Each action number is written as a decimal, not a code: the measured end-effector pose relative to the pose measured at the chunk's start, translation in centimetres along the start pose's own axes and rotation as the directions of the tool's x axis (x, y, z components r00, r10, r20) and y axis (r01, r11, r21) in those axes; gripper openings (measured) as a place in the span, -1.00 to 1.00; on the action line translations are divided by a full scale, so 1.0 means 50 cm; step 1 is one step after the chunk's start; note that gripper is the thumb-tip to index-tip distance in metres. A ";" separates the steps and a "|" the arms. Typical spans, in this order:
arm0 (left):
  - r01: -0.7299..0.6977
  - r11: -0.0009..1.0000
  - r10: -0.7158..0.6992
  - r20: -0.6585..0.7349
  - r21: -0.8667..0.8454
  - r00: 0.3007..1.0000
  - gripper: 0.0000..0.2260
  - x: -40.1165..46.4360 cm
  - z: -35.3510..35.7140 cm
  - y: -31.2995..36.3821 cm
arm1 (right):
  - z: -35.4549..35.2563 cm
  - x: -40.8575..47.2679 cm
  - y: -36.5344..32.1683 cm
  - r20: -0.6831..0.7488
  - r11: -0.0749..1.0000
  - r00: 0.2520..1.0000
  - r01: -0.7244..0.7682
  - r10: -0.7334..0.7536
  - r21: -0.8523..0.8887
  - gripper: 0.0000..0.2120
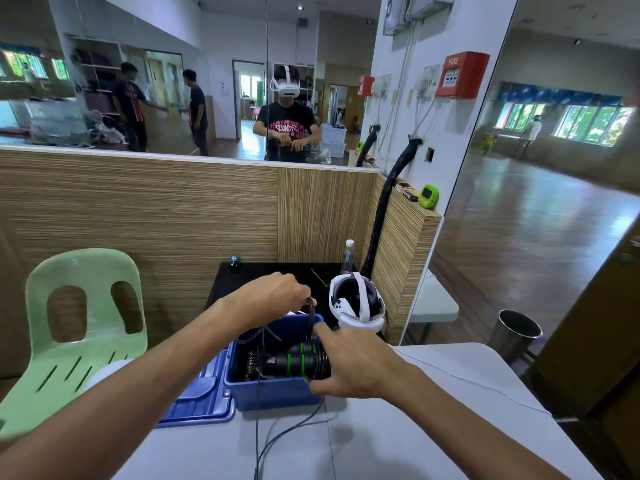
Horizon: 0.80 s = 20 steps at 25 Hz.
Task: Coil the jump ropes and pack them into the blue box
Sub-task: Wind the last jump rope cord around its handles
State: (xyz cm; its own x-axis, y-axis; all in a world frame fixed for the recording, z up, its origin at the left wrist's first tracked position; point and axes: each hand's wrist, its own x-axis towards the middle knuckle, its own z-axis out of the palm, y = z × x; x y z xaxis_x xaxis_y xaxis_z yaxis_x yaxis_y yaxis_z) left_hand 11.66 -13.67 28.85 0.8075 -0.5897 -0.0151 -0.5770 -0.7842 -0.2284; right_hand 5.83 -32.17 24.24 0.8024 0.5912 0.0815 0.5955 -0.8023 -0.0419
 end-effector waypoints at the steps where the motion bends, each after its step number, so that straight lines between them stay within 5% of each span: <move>1: 0.040 0.999 -0.040 0.024 0.011 0.999 -0.90 0.000 -0.003 0.000 | 0.000 -0.001 -0.005 -0.027 1.000 1.000 -0.004 0.004 0.000 -0.47; 5: 0.113 0.994 -0.114 0.034 0.010 0.993 -0.84 -0.009 -0.031 0.044 | 0.004 -0.003 -0.010 -0.050 0.998 0.997 -0.052 0.051 -0.021 -0.47; 10: 0.123 0.984 -0.120 -0.030 0.132 0.992 -0.83 -0.039 -0.058 0.137 | 0.017 0.022 0.017 -0.067 0.950 0.949 -0.302 0.307 0.084 -0.49; 15: 0.138 0.986 -0.128 -0.103 0.096 0.986 -0.87 -0.089 -0.007 0.192 | 0.008 0.026 0.070 -0.227 0.944 0.917 -0.324 0.329 0.060 -0.38; 18: 0.286 0.947 -0.303 -0.108 -0.148 0.947 -0.83 -0.097 0.045 0.209 | -0.001 0.040 0.083 -0.270 0.944 0.907 -0.329 0.323 0.024 -0.28; 20: 0.322 0.818 -0.393 -0.055 -0.477 0.918 -0.73 -0.095 0.073 0.217 | 0.000 0.047 0.076 -0.296 0.946 0.906 -0.323 0.302 -0.024 -0.27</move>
State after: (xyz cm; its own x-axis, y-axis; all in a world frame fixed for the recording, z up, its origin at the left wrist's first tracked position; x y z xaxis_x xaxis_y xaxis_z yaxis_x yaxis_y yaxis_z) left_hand 1.99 -18.67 22.91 0.9613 -0.2434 0.1292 -0.2705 -0.9232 0.2731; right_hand 9.97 -33.83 24.24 0.8950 0.2691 0.3557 0.3028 -0.9521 -0.0418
